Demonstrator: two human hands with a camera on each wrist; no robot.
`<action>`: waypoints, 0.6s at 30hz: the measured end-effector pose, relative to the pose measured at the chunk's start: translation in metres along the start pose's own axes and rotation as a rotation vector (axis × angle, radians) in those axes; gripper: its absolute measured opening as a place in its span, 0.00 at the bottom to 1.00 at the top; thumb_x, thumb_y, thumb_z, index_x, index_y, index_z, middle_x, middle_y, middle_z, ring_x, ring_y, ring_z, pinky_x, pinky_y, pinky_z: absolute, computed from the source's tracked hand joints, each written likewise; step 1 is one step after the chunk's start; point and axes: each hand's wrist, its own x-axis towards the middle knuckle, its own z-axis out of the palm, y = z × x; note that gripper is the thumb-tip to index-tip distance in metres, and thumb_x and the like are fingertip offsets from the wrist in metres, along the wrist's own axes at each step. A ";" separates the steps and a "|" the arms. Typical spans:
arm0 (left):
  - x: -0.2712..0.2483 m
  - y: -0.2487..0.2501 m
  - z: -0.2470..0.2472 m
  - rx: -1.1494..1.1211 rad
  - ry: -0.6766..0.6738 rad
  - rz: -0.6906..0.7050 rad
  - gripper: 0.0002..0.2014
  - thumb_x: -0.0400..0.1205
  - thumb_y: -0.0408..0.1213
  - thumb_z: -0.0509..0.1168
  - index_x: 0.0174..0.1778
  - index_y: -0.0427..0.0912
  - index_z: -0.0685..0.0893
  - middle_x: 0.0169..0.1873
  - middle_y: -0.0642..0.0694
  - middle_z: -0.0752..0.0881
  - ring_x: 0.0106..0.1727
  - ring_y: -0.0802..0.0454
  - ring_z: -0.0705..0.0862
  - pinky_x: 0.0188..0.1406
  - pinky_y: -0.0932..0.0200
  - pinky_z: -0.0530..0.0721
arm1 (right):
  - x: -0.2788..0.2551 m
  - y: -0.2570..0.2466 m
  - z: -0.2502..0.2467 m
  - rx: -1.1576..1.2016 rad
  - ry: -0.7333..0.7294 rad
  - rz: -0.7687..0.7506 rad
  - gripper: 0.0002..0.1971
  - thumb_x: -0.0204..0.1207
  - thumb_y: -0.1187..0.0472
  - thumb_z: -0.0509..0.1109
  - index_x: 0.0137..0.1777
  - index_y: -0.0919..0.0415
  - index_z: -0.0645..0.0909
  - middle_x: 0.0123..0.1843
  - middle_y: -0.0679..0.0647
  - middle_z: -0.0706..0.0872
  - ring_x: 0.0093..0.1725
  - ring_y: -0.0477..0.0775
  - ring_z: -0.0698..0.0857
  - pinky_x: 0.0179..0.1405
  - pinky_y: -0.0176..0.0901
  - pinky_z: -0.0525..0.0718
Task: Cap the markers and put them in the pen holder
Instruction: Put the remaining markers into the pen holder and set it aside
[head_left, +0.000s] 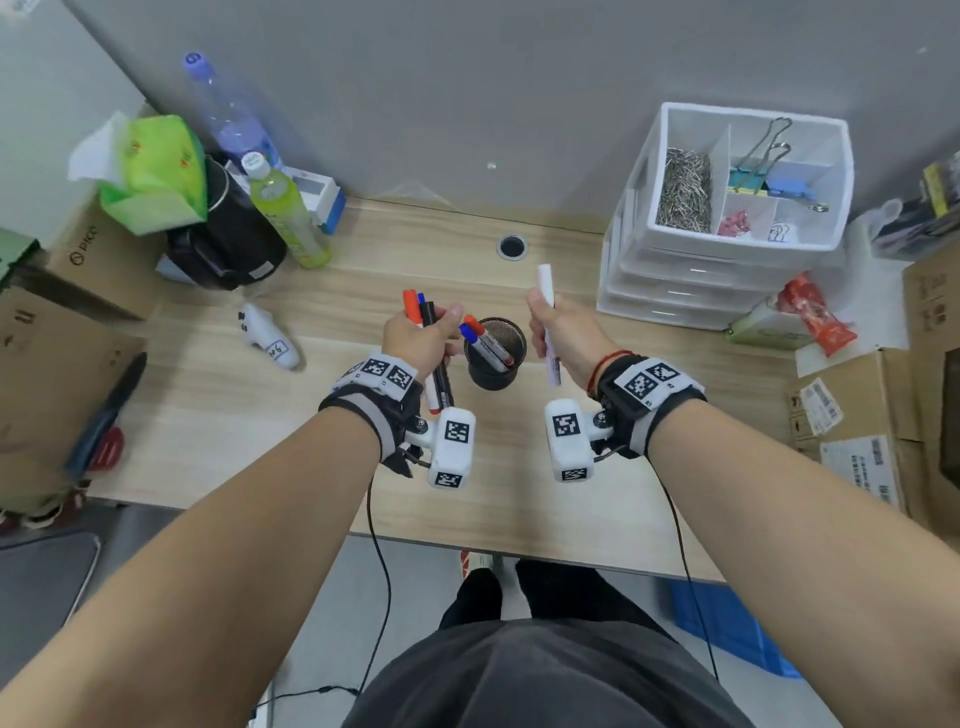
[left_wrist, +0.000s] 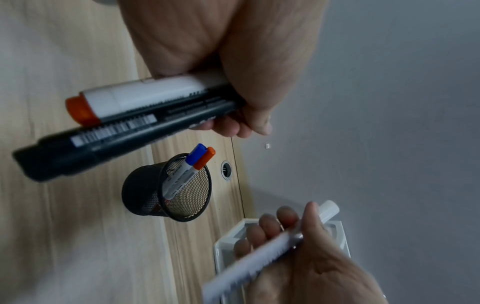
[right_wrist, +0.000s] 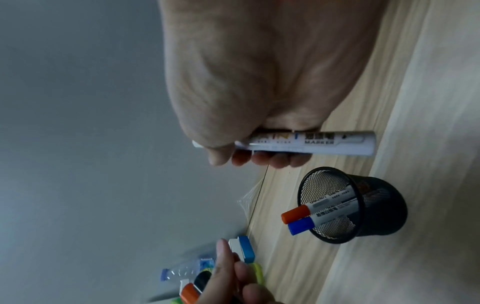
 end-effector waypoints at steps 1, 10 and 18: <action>0.002 -0.002 0.000 -0.021 0.009 -0.008 0.09 0.80 0.40 0.72 0.38 0.41 0.83 0.29 0.44 0.85 0.21 0.57 0.81 0.29 0.56 0.80 | 0.005 0.001 0.000 -0.040 0.004 -0.023 0.20 0.86 0.42 0.57 0.40 0.56 0.75 0.34 0.51 0.77 0.34 0.52 0.76 0.46 0.51 0.77; 0.018 -0.014 0.020 -0.083 0.189 -0.082 0.20 0.75 0.55 0.73 0.25 0.44 0.86 0.25 0.43 0.88 0.37 0.33 0.89 0.46 0.44 0.90 | 0.053 0.022 0.007 -0.713 -0.228 -0.205 0.17 0.85 0.52 0.63 0.42 0.64 0.84 0.43 0.59 0.86 0.42 0.60 0.83 0.46 0.51 0.80; 0.023 -0.009 0.053 -0.134 0.269 -0.126 0.20 0.74 0.54 0.75 0.35 0.38 0.84 0.30 0.42 0.88 0.33 0.44 0.87 0.45 0.47 0.88 | 0.071 0.025 -0.002 -0.802 -0.391 -0.285 0.17 0.75 0.58 0.70 0.64 0.59 0.81 0.57 0.63 0.83 0.54 0.61 0.82 0.52 0.45 0.76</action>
